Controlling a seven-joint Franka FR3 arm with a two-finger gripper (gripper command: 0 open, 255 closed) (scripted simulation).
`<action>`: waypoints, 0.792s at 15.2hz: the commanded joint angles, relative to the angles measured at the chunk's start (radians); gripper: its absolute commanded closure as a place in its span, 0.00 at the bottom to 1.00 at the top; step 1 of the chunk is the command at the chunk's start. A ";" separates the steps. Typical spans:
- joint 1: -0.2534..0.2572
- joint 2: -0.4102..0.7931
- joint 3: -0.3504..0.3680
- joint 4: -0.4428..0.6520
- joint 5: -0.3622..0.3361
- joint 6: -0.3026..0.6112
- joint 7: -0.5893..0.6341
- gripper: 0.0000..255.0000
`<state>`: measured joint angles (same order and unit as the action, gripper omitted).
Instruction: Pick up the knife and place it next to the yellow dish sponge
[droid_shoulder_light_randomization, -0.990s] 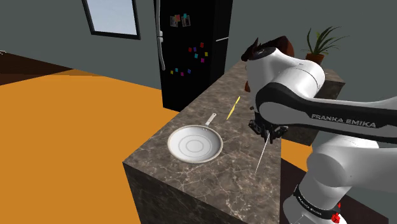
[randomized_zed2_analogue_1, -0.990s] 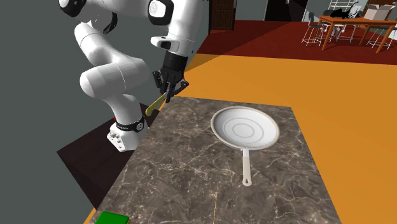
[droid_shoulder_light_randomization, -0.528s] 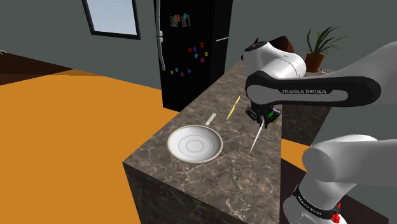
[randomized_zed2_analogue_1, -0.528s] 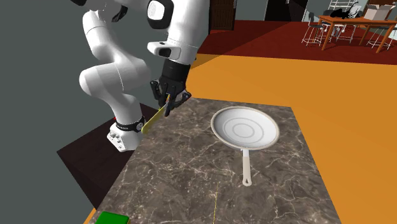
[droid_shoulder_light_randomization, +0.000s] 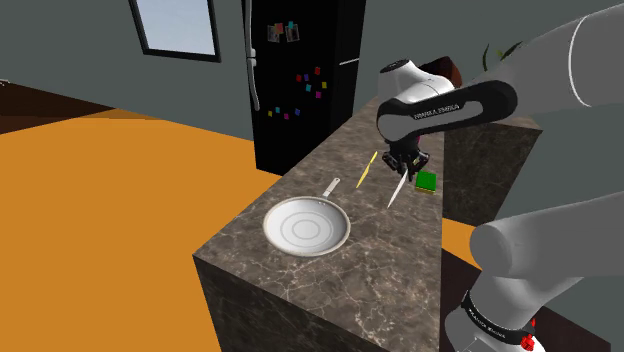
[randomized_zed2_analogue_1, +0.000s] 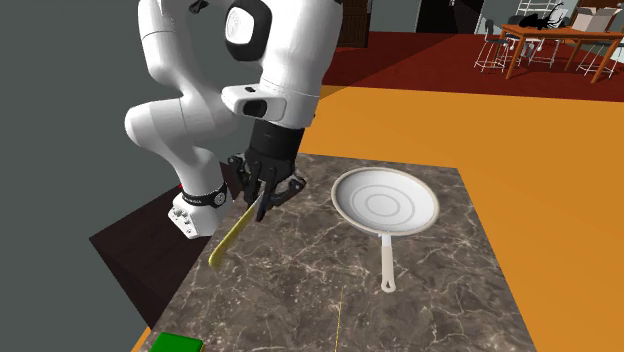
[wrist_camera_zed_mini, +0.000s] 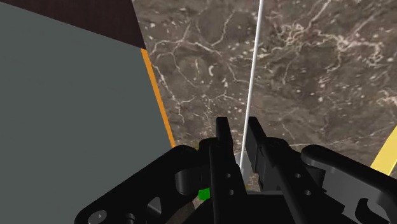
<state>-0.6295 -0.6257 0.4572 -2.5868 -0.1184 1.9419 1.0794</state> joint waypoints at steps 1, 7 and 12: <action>-0.041 0.075 -0.003 0.047 -0.036 0.031 -0.007 1.00; -0.129 0.264 -0.006 0.178 -0.129 0.090 -0.008 1.00; -0.136 0.295 0.005 0.136 -0.149 0.154 0.025 1.00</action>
<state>-0.7641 -0.3374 0.4592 -2.4421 -0.2629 2.0826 1.0964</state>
